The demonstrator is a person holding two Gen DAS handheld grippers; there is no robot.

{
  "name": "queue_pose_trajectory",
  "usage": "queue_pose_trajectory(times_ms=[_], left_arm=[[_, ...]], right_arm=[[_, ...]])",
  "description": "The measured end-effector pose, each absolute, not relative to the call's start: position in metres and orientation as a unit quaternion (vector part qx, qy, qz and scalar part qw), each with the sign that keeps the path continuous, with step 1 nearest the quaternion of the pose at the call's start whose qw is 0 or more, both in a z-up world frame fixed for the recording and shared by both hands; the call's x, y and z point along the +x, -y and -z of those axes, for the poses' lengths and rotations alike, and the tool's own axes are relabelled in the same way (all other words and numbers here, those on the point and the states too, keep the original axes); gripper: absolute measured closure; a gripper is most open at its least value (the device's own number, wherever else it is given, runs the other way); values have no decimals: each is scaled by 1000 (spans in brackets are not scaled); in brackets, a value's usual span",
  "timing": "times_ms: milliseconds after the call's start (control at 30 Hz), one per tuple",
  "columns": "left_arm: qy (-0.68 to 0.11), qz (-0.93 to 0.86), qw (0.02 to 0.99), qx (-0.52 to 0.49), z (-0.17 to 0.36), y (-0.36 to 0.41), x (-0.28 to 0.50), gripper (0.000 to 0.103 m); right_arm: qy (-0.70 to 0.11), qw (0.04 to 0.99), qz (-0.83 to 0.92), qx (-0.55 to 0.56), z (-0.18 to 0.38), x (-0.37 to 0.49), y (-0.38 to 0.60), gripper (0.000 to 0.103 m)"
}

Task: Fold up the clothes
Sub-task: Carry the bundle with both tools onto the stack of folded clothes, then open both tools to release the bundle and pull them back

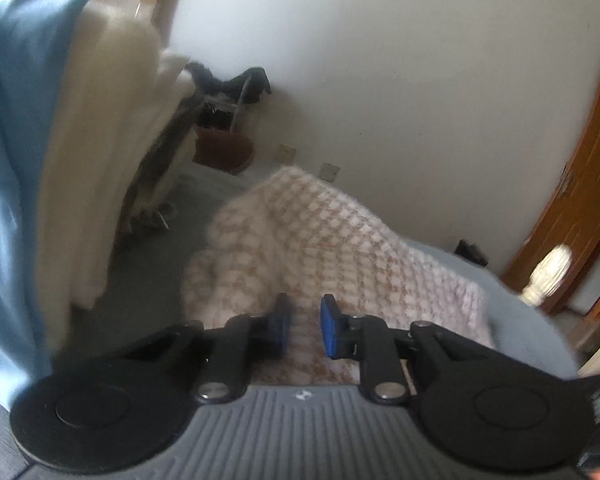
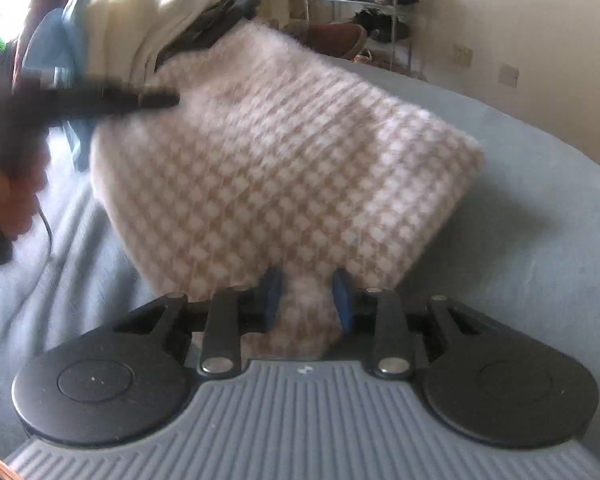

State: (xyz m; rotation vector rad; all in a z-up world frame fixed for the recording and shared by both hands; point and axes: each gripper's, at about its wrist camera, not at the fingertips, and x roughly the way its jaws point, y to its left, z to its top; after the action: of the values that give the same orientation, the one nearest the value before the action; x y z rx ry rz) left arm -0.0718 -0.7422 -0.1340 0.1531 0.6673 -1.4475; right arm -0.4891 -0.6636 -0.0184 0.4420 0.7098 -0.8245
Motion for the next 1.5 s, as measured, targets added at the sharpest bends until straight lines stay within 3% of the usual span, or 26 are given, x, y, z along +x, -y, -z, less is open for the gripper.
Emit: queue_pose_trajectory(times_ms=[100, 167, 233, 300, 367, 467, 567, 600, 667, 833, 900, 1000, 1100, 1167, 1200, 1267, 1367, 1500], left_arm=[[-289, 654, 696, 68, 117, 733, -69, 83], [-259, 662, 700, 68, 108, 730, -72, 74], [-246, 659, 707, 79, 102, 744, -73, 72], [-273, 635, 716, 101, 106, 766, -67, 73], [-311, 618, 714, 109, 115, 782, -56, 81], [-358, 600, 707, 113, 122, 798, -43, 82], [-366, 604, 700, 109, 105, 791, -39, 80], [-360, 606, 701, 109, 95, 781, -39, 77], [-338, 611, 706, 119, 74, 757, -42, 60], [-283, 612, 710, 203, 31, 683, -53, 57], [-286, 603, 713, 215, 21, 646, -56, 55], [-303, 589, 719, 210, 13, 592, -64, 47], [-324, 572, 730, 189, 10, 536, -81, 31], [-332, 565, 736, 171, 14, 507, -94, 17], [-337, 564, 736, 164, 19, 497, -101, 15], [-342, 567, 732, 160, 25, 485, -116, 11], [-330, 568, 737, 162, 26, 479, -141, 4], [-339, 576, 732, 132, 27, 479, -174, 0]], right_arm=[[-329, 824, 399, 233, 3, -492, 671, 76], [-308, 834, 403, 218, -14, -496, 674, 78], [-280, 843, 419, 190, -28, -496, 681, 78], [-263, 849, 431, 156, -31, -486, 697, 78], [-264, 849, 436, 140, -24, -475, 720, 78], [-303, 826, 438, 184, 12, -461, 755, 79], [-271, 818, 451, 230, 12, -473, 760, 78], [-259, 816, 458, 241, 5, -478, 755, 76], [-228, 824, 449, 259, -10, -486, 737, 76], [-212, 882, 375, 192, -42, -480, 658, 76], [-243, 888, 359, 155, -33, -463, 646, 77], [-294, 872, 361, 152, -9, -448, 651, 77], [-268, 859, 383, 212, -22, -456, 656, 76], [-253, 858, 383, 230, -36, -458, 643, 70], [-250, 859, 379, 238, -42, -460, 635, 67], [-258, 854, 377, 248, -52, -463, 613, 43], [-279, 842, 395, 238, -64, -473, 580, 28], [-313, 819, 435, 207, -77, -495, 539, 19]])
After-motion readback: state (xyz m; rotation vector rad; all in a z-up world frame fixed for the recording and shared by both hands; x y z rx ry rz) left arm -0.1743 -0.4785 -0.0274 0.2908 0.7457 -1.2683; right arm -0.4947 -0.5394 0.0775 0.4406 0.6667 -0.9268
